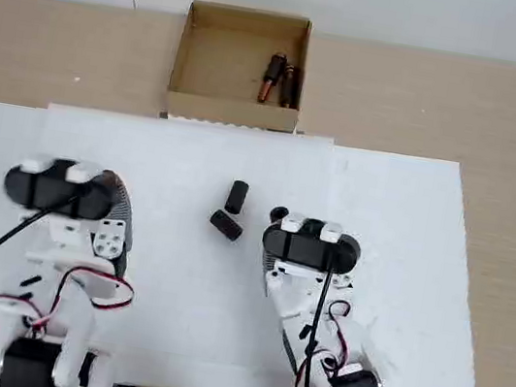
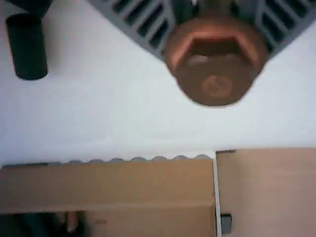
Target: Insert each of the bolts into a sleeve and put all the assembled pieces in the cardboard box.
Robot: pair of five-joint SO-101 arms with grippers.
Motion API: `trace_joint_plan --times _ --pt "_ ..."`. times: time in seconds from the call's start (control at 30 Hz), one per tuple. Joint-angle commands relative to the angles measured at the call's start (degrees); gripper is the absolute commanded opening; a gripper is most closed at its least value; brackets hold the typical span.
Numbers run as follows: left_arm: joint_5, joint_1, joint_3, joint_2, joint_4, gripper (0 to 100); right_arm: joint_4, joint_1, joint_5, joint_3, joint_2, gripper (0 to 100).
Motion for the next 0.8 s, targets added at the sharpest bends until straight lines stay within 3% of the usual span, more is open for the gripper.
trace_joint_plan --times 0.0,0.2,0.53,0.77 --pt "6.9 0.2 0.9 -3.5 -2.0 1 -3.5 -1.7 -0.3 0.9 -0.9 0.4" --pt "26.0 0.2 1.2 -3.2 -2.1 1 -3.6 -7.3 -0.3 0.9 -0.9 0.4" --pt "37.9 0.9 1.3 -3.3 -7.6 1 -2.9 -14.7 -0.4 0.9 -0.9 0.4" --pt "40.6 11.3 1.3 -3.3 -8.1 1 3.6 -16.3 -0.3 0.9 -0.9 0.4"
